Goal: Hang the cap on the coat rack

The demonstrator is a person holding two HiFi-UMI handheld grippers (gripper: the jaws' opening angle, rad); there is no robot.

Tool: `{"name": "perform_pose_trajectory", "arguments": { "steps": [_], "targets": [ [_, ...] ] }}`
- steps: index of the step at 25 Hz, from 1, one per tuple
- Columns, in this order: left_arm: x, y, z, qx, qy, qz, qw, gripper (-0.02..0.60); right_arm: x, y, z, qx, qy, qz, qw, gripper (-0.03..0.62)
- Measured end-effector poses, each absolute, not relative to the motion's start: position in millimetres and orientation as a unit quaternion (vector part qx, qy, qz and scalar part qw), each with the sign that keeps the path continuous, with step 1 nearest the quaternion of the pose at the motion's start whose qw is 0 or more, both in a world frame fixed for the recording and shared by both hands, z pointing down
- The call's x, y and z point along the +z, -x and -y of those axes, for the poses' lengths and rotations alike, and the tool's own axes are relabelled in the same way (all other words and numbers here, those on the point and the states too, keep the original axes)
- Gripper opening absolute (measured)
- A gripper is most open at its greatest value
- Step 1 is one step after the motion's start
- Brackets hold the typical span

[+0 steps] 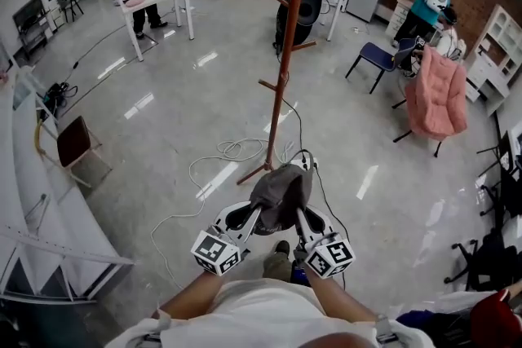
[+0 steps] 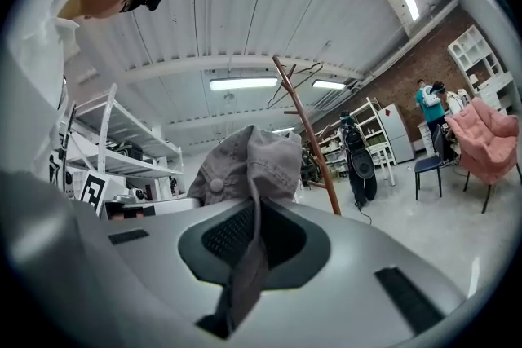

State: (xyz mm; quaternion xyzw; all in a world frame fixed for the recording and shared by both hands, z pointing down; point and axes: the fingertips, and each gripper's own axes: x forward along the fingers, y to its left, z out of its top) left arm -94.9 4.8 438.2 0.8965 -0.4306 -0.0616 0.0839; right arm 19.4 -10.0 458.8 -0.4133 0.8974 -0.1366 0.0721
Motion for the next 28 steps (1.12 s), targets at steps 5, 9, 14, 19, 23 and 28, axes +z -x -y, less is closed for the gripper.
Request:
{"name": "perform_pose_trajectory", "arguments": {
  "steps": [5,9,14,19,23,28],
  "targets": [
    [429.9,86.4,49.1,-0.056,-0.888,0.449,0.079,0.032,444.9,-27.8,69.1,-0.126,0.394,-0.907,0.081,0.029],
    [426.3,71.3,92.8,-0.053,-0.883,0.461,0.077,0.032,440.0,-42.5,115.1,-0.122,0.379,-0.914,0.081,0.029],
    [414.1,54.2,146.3,-0.054,-0.875,0.475,0.070,0.032,427.6,-59.9,170.3,-0.116,0.360,-0.922,0.085,0.029],
    [410.9,39.0,182.1,-0.057,-0.872,0.483,0.062,0.032,424.0,-74.5,211.9,-0.101,0.346,-0.929,0.088,0.029],
    [403.8,32.9,199.8,-0.058,-0.868,0.490,0.057,0.032,415.9,-77.6,237.9,-0.099,0.338,-0.931,0.098,0.029],
    [404.3,27.9,211.1,-0.060,-0.858,0.507,0.051,0.032,408.2,-79.0,256.3,-0.088,0.318,-0.938,0.106,0.029]
  ]
}}
